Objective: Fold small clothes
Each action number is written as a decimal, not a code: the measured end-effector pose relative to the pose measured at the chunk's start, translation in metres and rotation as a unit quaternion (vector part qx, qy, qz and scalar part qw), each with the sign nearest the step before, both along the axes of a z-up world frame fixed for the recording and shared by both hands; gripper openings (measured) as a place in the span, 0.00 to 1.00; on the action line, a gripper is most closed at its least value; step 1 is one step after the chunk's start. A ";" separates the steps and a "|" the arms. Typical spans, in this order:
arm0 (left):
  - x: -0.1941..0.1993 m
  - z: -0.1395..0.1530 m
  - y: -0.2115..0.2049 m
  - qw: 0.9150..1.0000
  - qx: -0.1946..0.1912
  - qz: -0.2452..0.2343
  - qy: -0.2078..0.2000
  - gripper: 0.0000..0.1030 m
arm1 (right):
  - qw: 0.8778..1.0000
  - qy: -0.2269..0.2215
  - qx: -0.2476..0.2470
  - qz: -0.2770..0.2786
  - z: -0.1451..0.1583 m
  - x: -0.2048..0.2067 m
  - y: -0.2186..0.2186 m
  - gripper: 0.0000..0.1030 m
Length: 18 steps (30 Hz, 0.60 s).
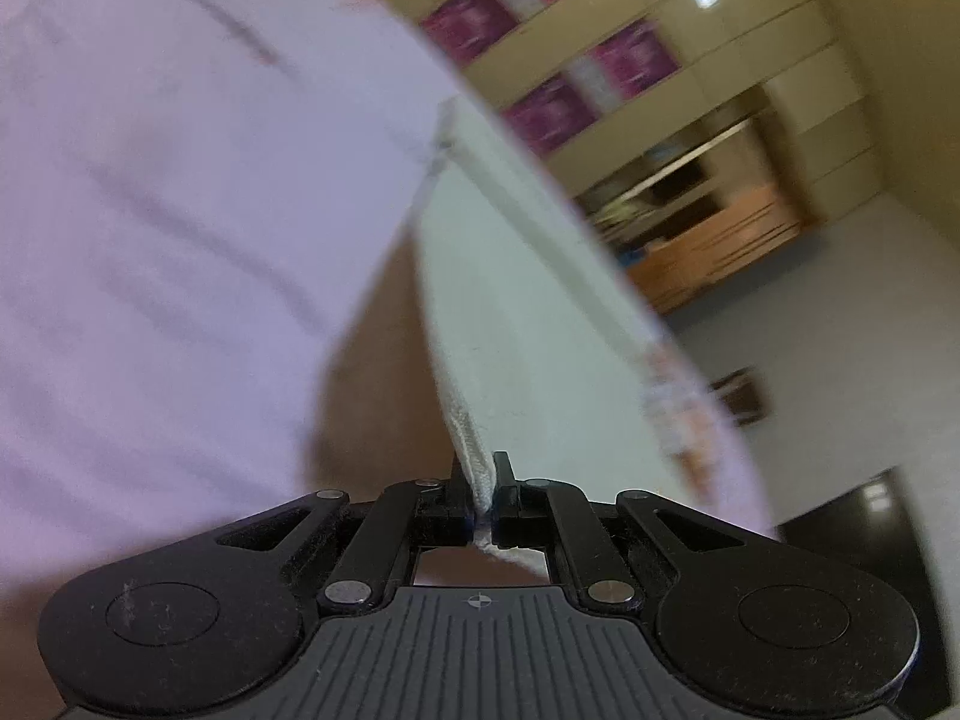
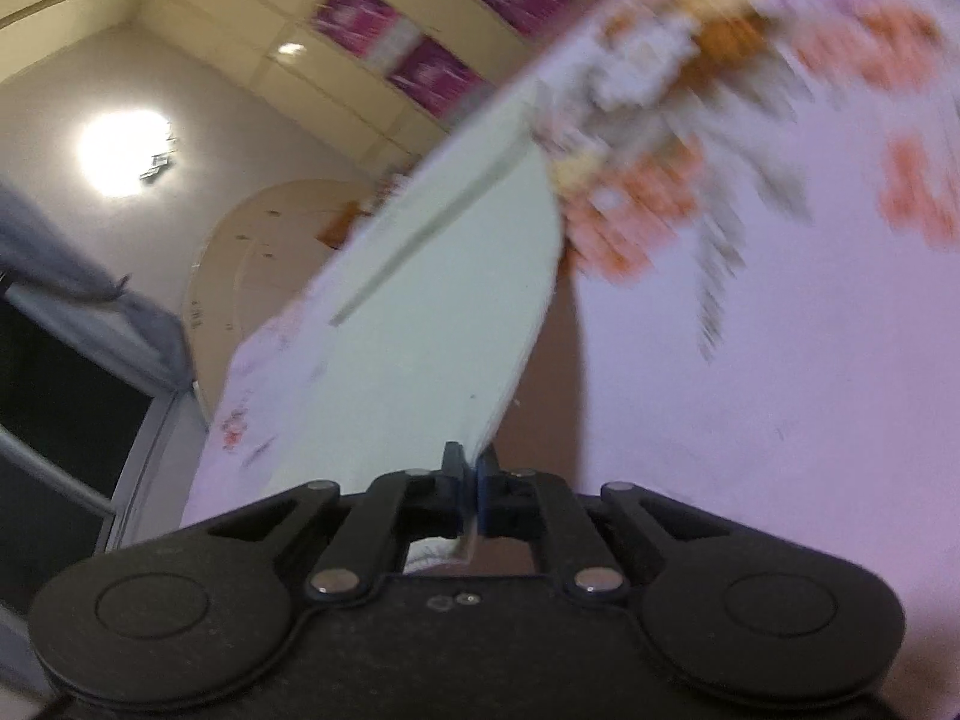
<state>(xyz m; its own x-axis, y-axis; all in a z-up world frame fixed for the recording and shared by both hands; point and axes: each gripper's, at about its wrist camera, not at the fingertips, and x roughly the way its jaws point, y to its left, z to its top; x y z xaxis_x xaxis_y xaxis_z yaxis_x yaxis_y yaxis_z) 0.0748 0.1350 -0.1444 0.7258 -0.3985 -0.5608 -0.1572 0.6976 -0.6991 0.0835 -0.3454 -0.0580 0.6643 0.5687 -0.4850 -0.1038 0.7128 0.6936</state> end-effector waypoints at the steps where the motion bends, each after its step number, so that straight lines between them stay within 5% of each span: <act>1: 0.005 -0.010 0.001 1.000 0.006 0.002 0.026 0.05 | 1.000 0.005 -0.015 0.000 -0.004 0.003 0.000 0.04; 3: 0.006 -0.019 0.004 0.999 -0.024 0.016 0.026 0.04 | 0.997 0.061 -0.037 -0.004 -0.025 0.013 -0.003 0.04; 5: 0.007 -0.013 0.000 1.000 -0.013 0.015 0.020 0.04 | 0.996 0.081 -0.027 -0.014 -0.035 0.014 -0.007 0.04; 9: 0.010 -0.007 -0.003 0.999 -0.025 0.022 0.011 0.04 | 0.998 0.052 -0.009 -0.020 -0.022 0.008 -0.008 0.04; 18: 0.051 0.057 0.013 0.995 -0.058 0.028 -0.074 0.04 | 0.999 -0.033 -0.009 -0.031 0.041 0.039 0.000 0.04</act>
